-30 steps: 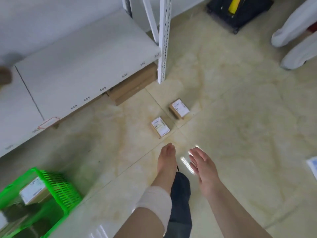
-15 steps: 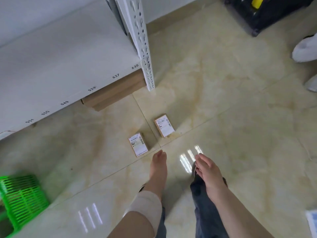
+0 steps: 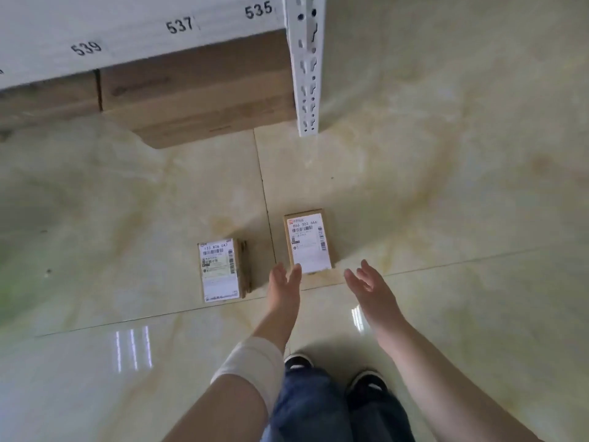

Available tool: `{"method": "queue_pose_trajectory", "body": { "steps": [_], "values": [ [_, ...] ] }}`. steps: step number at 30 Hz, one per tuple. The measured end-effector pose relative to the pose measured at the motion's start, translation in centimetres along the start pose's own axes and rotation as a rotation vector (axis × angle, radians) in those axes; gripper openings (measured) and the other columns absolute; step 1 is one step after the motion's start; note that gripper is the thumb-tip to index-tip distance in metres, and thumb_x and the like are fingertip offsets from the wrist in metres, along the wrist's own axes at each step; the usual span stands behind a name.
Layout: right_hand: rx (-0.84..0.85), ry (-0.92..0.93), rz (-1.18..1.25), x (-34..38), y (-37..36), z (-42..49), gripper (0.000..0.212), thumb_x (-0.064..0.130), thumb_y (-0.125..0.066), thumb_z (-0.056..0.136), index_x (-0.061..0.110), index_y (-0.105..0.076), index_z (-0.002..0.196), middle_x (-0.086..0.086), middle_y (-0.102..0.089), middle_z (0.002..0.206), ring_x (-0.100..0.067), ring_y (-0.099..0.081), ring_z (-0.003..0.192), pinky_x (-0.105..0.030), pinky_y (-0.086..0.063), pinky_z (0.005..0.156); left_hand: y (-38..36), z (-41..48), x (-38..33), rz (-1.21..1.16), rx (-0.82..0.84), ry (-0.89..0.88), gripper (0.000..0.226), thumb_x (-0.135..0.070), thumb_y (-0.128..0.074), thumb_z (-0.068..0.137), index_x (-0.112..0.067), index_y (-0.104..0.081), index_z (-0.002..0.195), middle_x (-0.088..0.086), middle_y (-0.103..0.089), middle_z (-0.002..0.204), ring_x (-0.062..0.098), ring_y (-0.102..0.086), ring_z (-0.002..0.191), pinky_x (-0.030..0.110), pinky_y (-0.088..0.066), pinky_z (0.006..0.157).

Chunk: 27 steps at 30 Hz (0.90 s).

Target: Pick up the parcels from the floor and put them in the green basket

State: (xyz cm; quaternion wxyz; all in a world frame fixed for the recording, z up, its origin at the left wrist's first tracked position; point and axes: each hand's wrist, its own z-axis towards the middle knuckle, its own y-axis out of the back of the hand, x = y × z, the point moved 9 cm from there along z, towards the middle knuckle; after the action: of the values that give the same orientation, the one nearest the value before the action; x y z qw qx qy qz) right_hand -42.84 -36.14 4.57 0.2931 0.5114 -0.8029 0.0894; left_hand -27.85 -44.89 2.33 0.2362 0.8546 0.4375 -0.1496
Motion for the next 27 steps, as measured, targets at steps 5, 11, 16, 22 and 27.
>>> {"method": "queue_pose_trajectory", "body": {
  "steps": [5, 11, 16, 22, 27],
  "values": [
    [0.082, 0.184, -0.165, -0.4, -4.5, 11.3, 0.046, 0.042, -0.042, 0.094, 0.009, -0.050, 0.126, 0.001, -0.062, 0.106, -0.025, -0.056, 0.110, -0.022, -0.044, 0.084, -1.0, 9.2, 0.8, -0.137, -0.061, -0.121, 0.065, -0.043, -0.038, 0.095, -0.018, -0.013, 0.150, 0.004, -0.025, 0.156, 0.021, -0.027, 0.143, 0.036, -0.022, 0.117],
    [0.079, 0.311, -0.137, -2.0, -6.8, 17.0, 0.043, 0.062, -0.042, 0.079, 0.033, -0.061, 0.103, -0.008, -0.065, 0.110, -0.030, -0.057, 0.112, -0.047, -0.049, 0.094, -2.6, 13.1, 2.0, -0.333, 0.005, -0.245, 0.050, -0.044, -0.040, 0.094, -0.023, -0.037, 0.139, 0.000, -0.053, 0.135, 0.017, -0.050, 0.123, 0.027, -0.045, 0.097],
    [0.146, 0.256, 0.104, -0.9, -7.1, 14.9, 0.018, 0.037, -0.044, 0.095, 0.029, -0.057, 0.103, 0.008, -0.066, 0.100, 0.000, -0.064, 0.086, -0.018, -0.051, 0.073, -2.3, 11.6, 1.1, -0.369, 0.032, -0.223, 0.060, -0.054, -0.040, 0.081, -0.027, -0.040, 0.134, 0.002, -0.056, 0.129, 0.018, -0.054, 0.118, 0.025, -0.046, 0.088],
    [0.105, 0.139, 0.135, 3.2, -4.5, 3.7, 0.055, 0.045, -0.046, 0.091, 0.021, -0.037, 0.140, 0.000, -0.055, 0.132, -0.016, -0.055, 0.118, -0.031, -0.047, 0.094, 0.2, 0.1, -2.9, -0.396, 0.103, -0.184, 0.053, -0.050, -0.033, 0.094, -0.033, -0.026, 0.144, 0.000, -0.046, 0.141, 0.017, -0.046, 0.124, 0.031, -0.042, 0.100],
    [0.049, 0.087, 0.111, 8.7, -2.6, -11.5, 0.040, 0.036, -0.041, 0.096, 0.016, -0.044, 0.131, 0.000, -0.059, 0.116, -0.007, -0.060, 0.095, -0.016, -0.049, 0.067, 5.6, -14.7, -7.3, -0.458, 0.092, -0.167, 0.053, -0.039, -0.038, 0.096, -0.031, -0.022, 0.147, -0.004, -0.035, 0.151, 0.013, -0.039, 0.135, 0.029, -0.034, 0.111]
  ]
}}
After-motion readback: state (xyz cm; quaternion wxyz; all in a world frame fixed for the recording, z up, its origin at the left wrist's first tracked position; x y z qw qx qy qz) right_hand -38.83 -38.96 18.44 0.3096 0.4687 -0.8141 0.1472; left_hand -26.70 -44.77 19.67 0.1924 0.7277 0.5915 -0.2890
